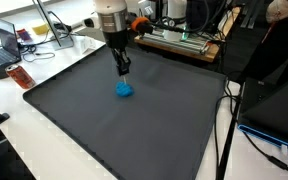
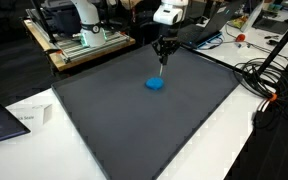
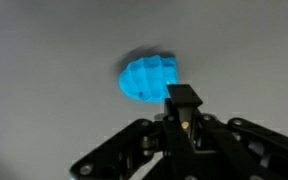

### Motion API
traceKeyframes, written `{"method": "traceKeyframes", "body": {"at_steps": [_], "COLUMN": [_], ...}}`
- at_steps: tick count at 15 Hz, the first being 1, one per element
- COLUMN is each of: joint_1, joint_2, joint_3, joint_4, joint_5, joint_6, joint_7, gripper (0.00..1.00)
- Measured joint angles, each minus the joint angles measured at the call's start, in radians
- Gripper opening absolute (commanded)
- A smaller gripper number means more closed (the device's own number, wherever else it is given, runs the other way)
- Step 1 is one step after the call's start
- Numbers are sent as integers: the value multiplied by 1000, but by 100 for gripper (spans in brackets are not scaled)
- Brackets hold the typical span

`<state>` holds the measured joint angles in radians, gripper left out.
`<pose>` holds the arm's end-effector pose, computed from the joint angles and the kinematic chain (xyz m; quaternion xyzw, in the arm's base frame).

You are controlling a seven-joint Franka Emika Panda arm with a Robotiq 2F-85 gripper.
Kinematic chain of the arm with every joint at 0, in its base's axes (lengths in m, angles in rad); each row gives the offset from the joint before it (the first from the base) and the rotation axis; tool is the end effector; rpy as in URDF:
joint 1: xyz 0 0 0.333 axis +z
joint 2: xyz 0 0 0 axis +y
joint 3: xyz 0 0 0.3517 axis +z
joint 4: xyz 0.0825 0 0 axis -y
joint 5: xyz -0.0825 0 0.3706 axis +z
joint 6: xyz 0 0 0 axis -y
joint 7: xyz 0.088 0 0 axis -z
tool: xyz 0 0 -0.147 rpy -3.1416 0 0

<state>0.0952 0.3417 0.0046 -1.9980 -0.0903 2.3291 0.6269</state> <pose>0.6033 0.0561 0.2905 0.9726 -0.2302 0.0064 0.0316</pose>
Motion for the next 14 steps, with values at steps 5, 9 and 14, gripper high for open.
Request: {"method": "traceKeyframes", "body": {"at_steps": [5,9,14], "joint_1": [0,0,1], "joint_2": [53,86,116], "joint_3": [-3,-5,-5], "joint_4": [34,53,72], "joint_5": [11,13,13], "joint_6": [4,5,5], "joint_7": [-14,-15,-15], "gripper": [3,3,3]}}
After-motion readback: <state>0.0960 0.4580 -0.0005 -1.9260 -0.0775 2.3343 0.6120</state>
